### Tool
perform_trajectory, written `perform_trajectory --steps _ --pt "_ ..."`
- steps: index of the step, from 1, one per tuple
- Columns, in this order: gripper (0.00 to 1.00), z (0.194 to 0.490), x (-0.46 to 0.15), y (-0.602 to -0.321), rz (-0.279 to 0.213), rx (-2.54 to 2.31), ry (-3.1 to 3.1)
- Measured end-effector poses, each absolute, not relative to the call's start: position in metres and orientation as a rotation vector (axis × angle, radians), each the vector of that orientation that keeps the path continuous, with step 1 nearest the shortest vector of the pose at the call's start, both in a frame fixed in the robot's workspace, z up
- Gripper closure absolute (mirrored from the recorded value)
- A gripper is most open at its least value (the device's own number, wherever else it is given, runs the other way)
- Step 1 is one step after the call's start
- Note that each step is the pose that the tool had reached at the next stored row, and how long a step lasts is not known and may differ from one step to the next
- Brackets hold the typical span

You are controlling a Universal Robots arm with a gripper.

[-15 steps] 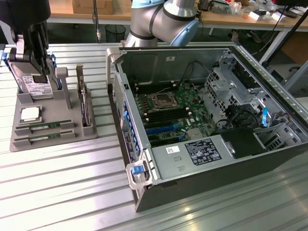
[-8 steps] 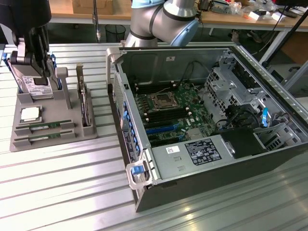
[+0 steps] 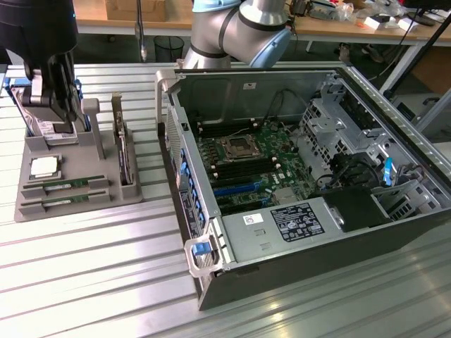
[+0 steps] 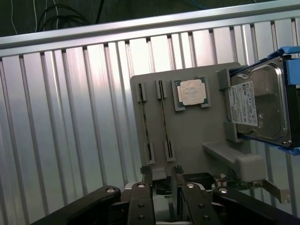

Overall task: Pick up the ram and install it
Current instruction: 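Pick up the ram and move it above insertion slot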

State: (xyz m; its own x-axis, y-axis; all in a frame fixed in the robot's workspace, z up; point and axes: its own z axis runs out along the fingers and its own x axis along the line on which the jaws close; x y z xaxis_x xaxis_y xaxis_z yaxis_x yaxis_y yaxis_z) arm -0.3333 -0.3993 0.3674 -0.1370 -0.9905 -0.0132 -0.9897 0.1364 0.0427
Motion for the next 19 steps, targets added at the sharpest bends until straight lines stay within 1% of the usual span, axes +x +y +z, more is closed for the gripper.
perform_trajectory --steps 19 --pt "0.70 0.325 -0.333 -0.399 -0.047 2.045 -2.348"
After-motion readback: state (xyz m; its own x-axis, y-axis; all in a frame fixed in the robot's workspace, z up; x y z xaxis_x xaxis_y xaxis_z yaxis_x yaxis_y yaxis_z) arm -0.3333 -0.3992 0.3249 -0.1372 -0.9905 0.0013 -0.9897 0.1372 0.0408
